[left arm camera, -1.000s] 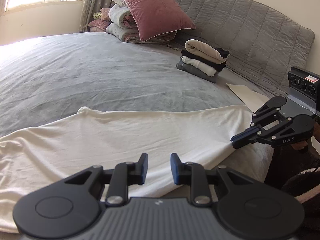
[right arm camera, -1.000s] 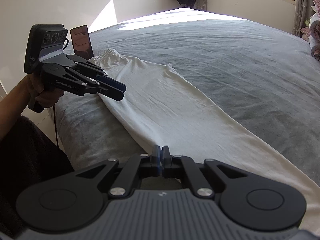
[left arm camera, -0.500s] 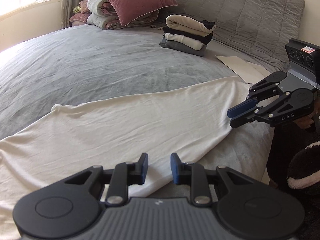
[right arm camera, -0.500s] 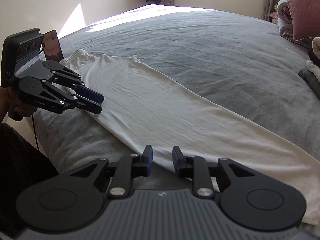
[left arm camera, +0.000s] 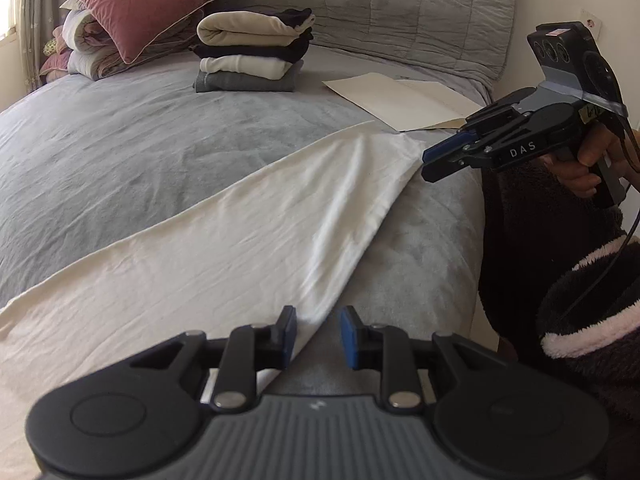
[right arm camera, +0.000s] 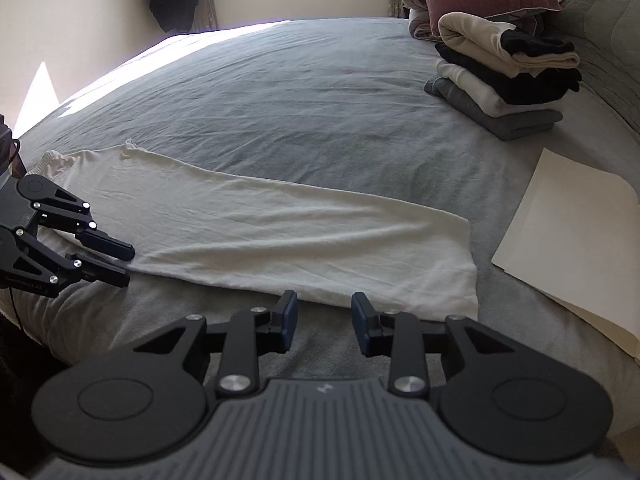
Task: Fold clothes
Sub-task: 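Open both grippers and withdraw them from the folded pants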
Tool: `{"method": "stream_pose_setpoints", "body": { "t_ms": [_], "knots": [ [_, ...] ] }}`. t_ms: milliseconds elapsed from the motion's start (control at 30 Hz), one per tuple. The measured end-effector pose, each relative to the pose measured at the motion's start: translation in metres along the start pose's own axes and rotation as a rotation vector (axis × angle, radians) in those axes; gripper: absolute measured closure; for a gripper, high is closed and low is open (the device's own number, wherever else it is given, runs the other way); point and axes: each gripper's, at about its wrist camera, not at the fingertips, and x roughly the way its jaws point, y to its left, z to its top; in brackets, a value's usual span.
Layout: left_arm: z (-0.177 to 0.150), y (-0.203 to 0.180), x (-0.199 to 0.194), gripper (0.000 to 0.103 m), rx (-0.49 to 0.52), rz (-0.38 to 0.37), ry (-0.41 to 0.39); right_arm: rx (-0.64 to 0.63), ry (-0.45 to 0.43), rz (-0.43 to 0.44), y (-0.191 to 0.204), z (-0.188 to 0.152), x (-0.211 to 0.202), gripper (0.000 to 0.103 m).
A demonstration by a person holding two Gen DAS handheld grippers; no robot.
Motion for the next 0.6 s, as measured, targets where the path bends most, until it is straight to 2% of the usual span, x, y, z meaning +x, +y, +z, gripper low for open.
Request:
{"method": "stream_pose_setpoints", "body": {
  "t_ms": [100,267,433,600],
  "knots": [
    [0.007,-0.010,0.010,0.078,0.008,0.001,0.003,0.097,0.001,-0.046,-0.020,-0.005,-0.005,0.068],
    [0.023,-0.021,0.030,0.078,-0.005,-0.023,0.016,0.243,-0.010,-0.072,-0.047,-0.013,-0.007,0.067],
    [0.043,-0.031,0.057,0.078,-0.055,-0.069,0.022,0.296,-0.034,-0.046,-0.060,-0.019,-0.013,0.065],
    [0.066,-0.051,0.085,0.077,-0.044,-0.058,0.027,0.357,-0.070,-0.003,-0.075,-0.021,-0.017,0.064]
  ]
}}
